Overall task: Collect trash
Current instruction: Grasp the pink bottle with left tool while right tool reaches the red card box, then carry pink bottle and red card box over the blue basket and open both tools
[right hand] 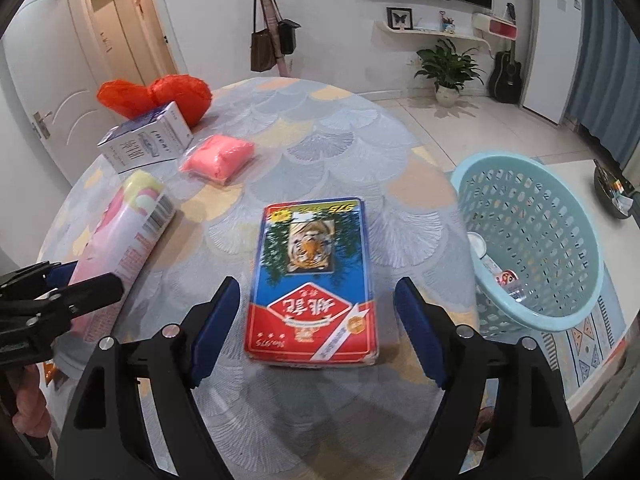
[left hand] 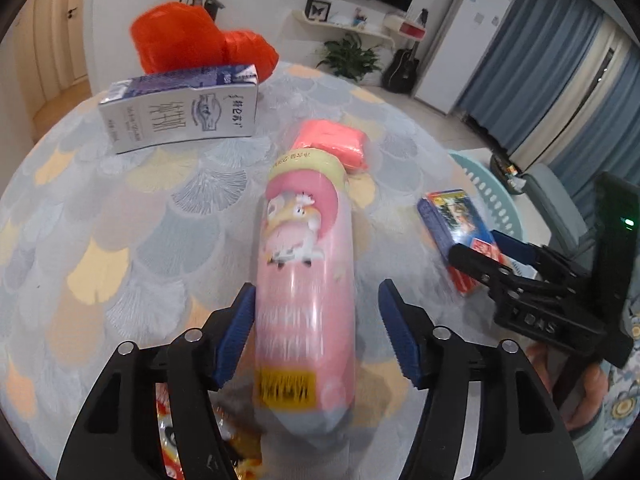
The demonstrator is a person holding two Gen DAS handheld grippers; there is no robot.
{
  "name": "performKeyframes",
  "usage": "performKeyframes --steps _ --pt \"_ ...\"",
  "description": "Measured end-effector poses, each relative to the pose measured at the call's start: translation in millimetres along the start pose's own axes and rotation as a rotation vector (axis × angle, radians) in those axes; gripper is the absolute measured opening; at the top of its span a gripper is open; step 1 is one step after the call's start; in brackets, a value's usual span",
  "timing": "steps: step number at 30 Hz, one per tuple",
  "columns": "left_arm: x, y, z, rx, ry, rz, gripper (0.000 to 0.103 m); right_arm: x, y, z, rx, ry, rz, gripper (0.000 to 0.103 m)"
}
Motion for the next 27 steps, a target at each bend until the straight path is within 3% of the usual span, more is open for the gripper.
performKeyframes --steps 3,10,13,15,20,27 --pt "14 0 0 -0.008 0.028 -0.022 0.047 2 1 1 0.007 -0.007 -0.007 0.076" --pt "2 7 6 -0.029 -0.001 0.044 0.046 5 3 -9 -0.031 -0.048 -0.022 0.075" --pt "-16 17 12 -0.019 -0.027 0.094 0.046 6 2 -12 -0.066 -0.078 -0.032 0.058" --pt "-29 30 19 -0.008 -0.038 0.133 0.046 5 3 -12 -0.078 -0.083 -0.027 0.057" --pt "-50 53 39 0.016 -0.070 0.184 0.046 -18 22 -1 -0.058 -0.083 0.056 0.057" --pt "-52 99 93 0.106 -0.089 0.205 0.046 -65 73 52 0.005 -0.153 0.207 0.057"
Point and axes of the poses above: each gripper's, at about its wrist camera, not at the fingertips, and x roughly the way its jaws point, z to its right, y to its top, the point moved 10 cm from there along x, roughly the way its jaws point, and after that the axes turned 1 degree about -x, right-handed, at the moved point
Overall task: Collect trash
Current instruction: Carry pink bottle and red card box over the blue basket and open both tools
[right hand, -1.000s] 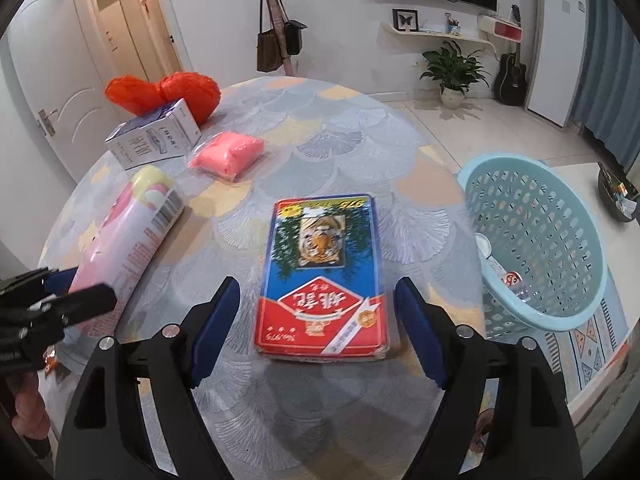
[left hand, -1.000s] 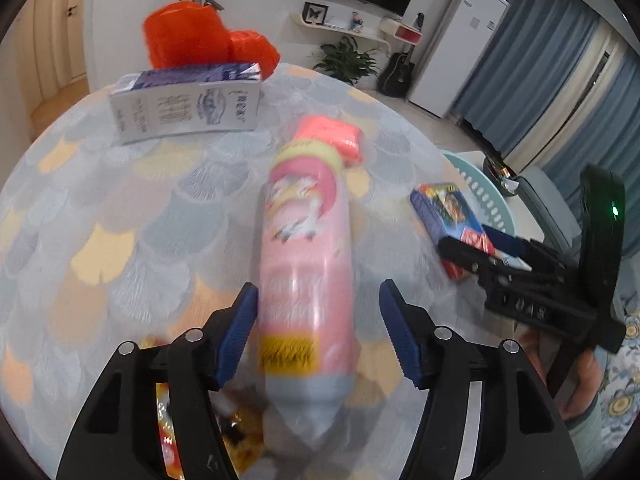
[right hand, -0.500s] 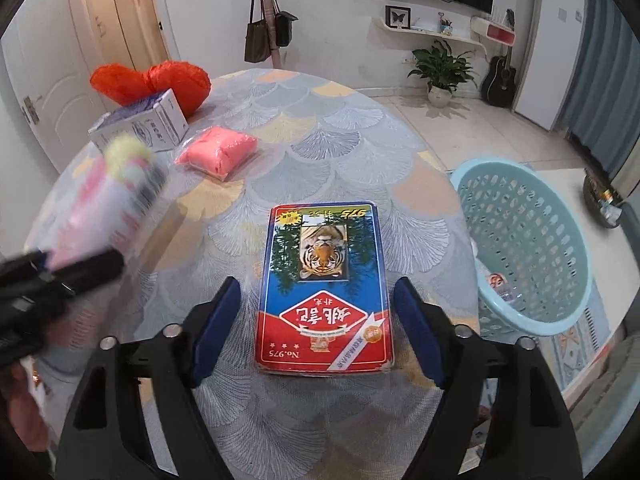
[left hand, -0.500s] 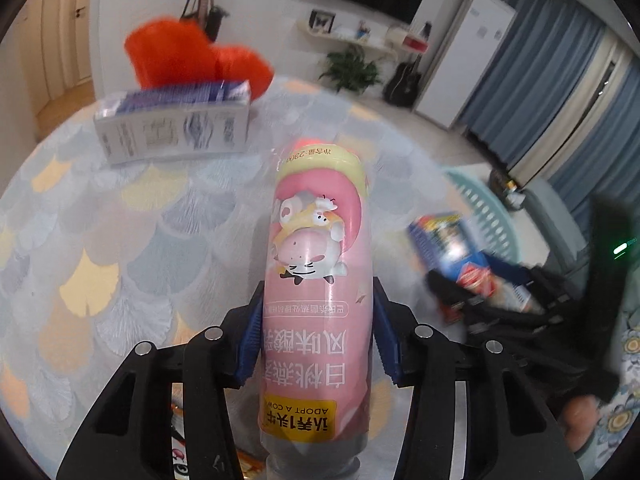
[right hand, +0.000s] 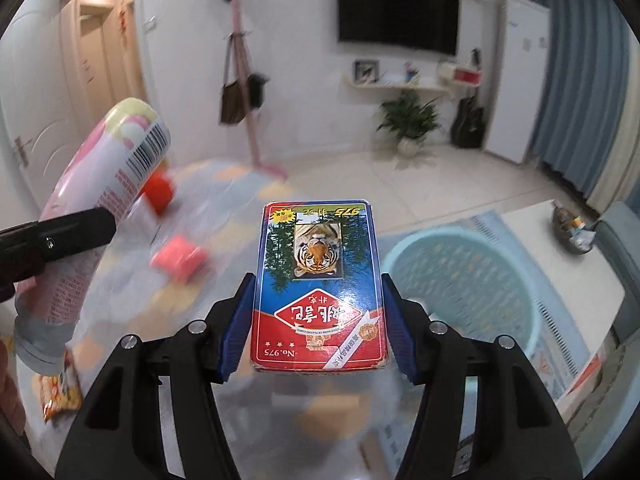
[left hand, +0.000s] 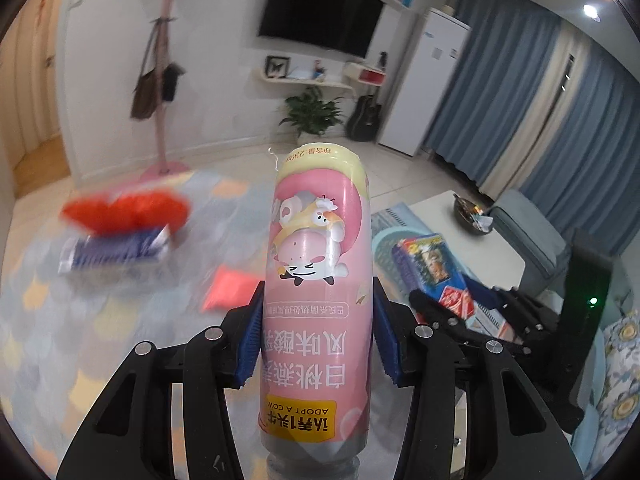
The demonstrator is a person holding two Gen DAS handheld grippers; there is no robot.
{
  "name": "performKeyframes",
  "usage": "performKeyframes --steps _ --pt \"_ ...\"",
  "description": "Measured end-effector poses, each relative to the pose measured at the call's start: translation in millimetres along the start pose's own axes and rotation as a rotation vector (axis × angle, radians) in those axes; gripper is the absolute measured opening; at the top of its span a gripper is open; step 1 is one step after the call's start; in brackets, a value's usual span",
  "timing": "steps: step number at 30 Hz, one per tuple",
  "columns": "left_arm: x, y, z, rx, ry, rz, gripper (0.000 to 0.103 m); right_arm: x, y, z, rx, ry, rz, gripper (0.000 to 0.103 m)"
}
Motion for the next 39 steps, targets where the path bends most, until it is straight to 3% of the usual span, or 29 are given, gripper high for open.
performKeyframes --steps 4,8,11,14,16,21,25,29,31,33,35,39 --pt "18 30 36 0.037 -0.036 0.005 0.046 -4 26 44 0.041 -0.085 0.056 0.057" --pt "47 55 65 0.126 0.058 0.028 0.047 -2 39 91 0.091 -0.198 0.109 0.057" --pt "66 64 86 0.125 0.025 0.010 0.047 13 37 127 0.134 -0.252 0.097 0.057" --pt "90 69 102 0.182 0.106 0.013 0.047 32 28 155 0.199 -0.256 0.054 0.057" --pt "109 68 109 0.195 0.111 -0.011 0.047 46 17 175 0.247 -0.258 0.017 0.057" --pt "154 45 123 0.144 0.052 -0.123 0.047 78 -18 205 0.354 -0.243 -0.095 0.057" --pt "183 19 132 0.096 -0.041 -0.225 0.047 98 -50 222 0.418 -0.253 -0.202 0.057" --pt "201 -2 133 0.009 -0.147 -0.313 0.047 105 -66 227 0.461 -0.221 -0.253 0.057" --pt "205 -6 130 -0.020 -0.170 -0.320 0.050 104 -71 228 0.471 -0.215 -0.257 0.058" --pt "202 -5 130 -0.010 -0.178 -0.309 0.063 101 -73 229 0.476 -0.206 -0.258 0.060" --pt "195 -3 131 0.019 -0.177 -0.290 0.068 99 -72 230 0.477 -0.204 -0.251 0.069" --pt "180 5 134 0.051 -0.174 -0.256 0.070 92 -67 222 0.462 -0.174 -0.233 0.069"
Point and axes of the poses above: each gripper's, at about its wrist camera, not at the fingertips, and x roughly the way its jaws point, z to its right, y to its top, the point moved 10 cm from there along x, roughly the way its jaws point, and after that the axes turned 1 degree about -x, right-handed, at the moved point
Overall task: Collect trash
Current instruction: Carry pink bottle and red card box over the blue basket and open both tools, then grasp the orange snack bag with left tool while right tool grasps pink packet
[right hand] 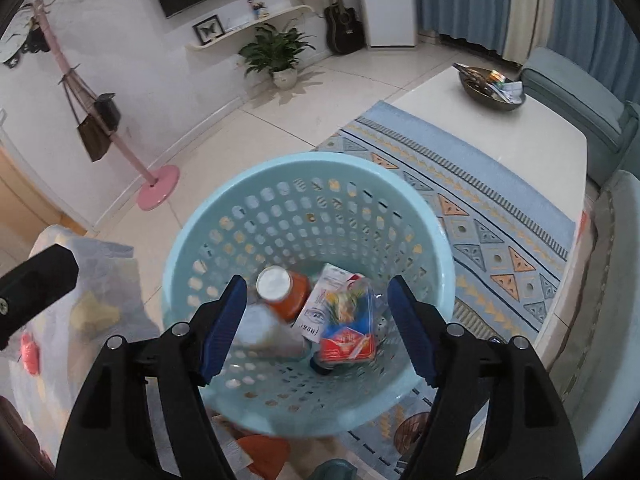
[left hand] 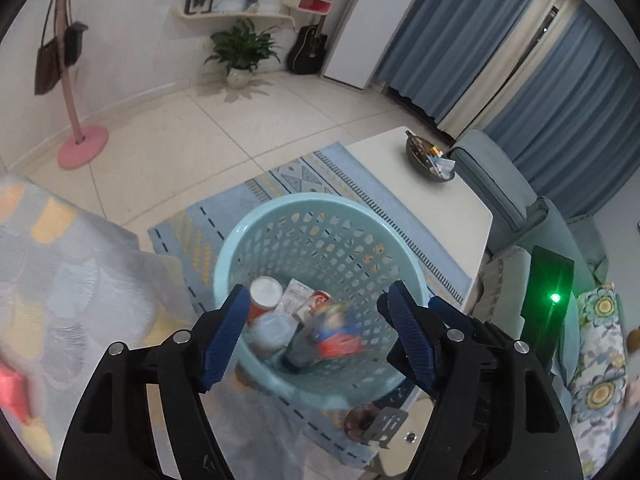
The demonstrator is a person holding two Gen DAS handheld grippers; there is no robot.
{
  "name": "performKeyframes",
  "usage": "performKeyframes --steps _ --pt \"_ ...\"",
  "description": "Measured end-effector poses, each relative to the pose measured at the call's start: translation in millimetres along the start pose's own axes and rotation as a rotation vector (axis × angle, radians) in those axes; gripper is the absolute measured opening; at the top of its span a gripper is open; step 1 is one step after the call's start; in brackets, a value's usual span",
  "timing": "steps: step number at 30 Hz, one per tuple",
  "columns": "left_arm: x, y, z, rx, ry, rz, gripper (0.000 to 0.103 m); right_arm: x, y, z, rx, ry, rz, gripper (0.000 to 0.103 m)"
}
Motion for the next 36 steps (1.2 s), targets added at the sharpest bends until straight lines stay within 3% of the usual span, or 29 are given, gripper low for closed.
performKeyframes --steps 6,11,18,20,29,33,36 --pt "-36 -4 -1 0.016 0.009 0.061 0.070 -35 -3 -31 -0.037 0.069 0.051 0.069" --pt "-99 -22 -19 -0.008 0.000 0.160 0.070 -79 -4 -75 -0.097 0.139 0.122 0.069" --pt "-194 -69 -68 -0.080 -0.004 0.269 0.070 -132 -19 -158 -0.226 0.250 0.193 0.069" --pt "-220 -90 -92 -0.099 0.047 0.292 0.070 -142 -26 -181 -0.263 0.277 0.200 0.069" --pt "-275 -211 -204 -0.266 0.186 0.272 0.071 -139 -85 -296 -0.498 0.373 0.153 0.069" --pt "-279 -242 -220 -0.247 0.243 0.245 0.071 -123 -105 -339 -0.574 0.458 0.154 0.073" --pt "-275 -253 -224 -0.204 0.276 0.201 0.078 -106 -111 -349 -0.611 0.427 0.163 0.079"
Point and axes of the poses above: each gripper's, at about its wrist camera, not at the fingertips, and x roughly the way its jaws point, z to its right, y to its top, the point moved 10 cm from there along x, roughly the way its jaws point, and after that the axes turned 1 degree about -x, right-handed, at the moved point
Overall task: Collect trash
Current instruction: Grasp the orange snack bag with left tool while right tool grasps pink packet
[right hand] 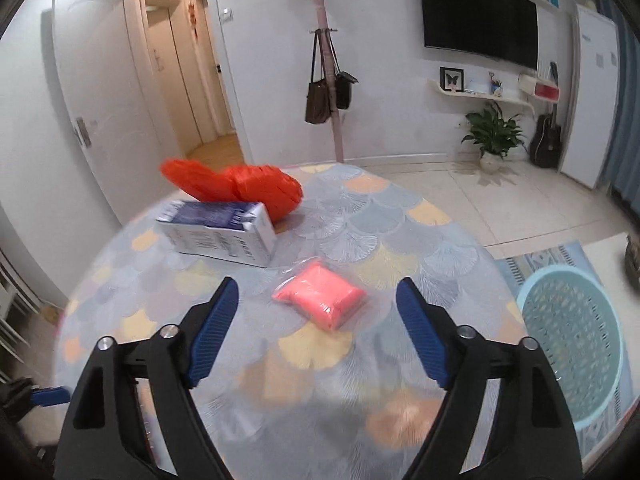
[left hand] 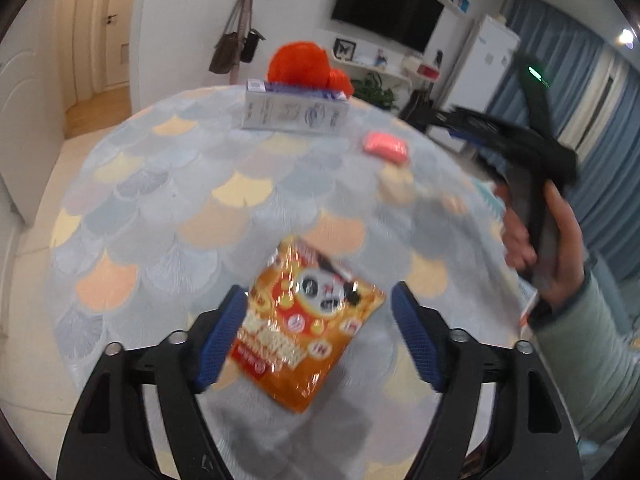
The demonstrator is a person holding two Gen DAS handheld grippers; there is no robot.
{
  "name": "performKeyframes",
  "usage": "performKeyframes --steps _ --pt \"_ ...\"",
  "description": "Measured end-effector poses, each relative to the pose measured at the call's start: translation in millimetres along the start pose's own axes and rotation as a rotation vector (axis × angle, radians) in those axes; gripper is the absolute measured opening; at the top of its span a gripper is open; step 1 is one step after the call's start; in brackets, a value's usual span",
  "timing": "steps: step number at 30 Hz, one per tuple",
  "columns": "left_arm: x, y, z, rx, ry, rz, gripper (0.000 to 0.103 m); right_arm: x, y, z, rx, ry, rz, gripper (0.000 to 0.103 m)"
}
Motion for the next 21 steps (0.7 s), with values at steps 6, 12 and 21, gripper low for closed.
performKeyframes --steps 6,12,21 --pt "12 -31 -8 0.089 0.098 -0.059 0.078 34 -10 7 0.013 0.018 -0.092 0.084" --pt "20 -45 -2 0.177 0.136 -0.097 0.078 49 -8 2 -0.050 0.074 -0.121 0.085" --pt "25 -35 -13 0.200 0.194 -0.080 0.052 58 -24 -19 -0.192 0.088 -0.151 0.084"
Point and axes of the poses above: each gripper's, at about its wrist camera, not at the fingertips, and x roughly the way its jaws point, z to its right, y to its top, the point moved 10 cm from there along x, roughly the way its jaws point, and after that the axes turned 1 degree about -x, right-handed, at the moved point
